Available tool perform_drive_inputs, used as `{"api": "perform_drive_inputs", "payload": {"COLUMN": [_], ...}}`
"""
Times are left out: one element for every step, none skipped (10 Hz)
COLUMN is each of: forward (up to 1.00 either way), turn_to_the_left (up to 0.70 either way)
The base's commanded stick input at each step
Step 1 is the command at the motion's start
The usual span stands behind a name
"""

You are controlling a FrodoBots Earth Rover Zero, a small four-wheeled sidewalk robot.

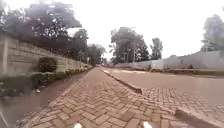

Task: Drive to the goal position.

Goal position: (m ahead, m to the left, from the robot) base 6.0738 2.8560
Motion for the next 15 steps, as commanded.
{"api": "perform_drive_inputs", "payload": {"forward": [0.7, 0.7, 0.7, 0.7, 0.7, 0.7, 0.7, 0.7, 0.7, 0.7, 0.7, 0.7, 0.7, 0.7, 0.7], "turn_to_the_left": [-0.14, 0.0, 0.0, 0.0, 0.0, 0.0, 0.35, 0.35, 0.34, 0.34, 0.34, 0.34, 0.35, 0.35, 0.35]}}
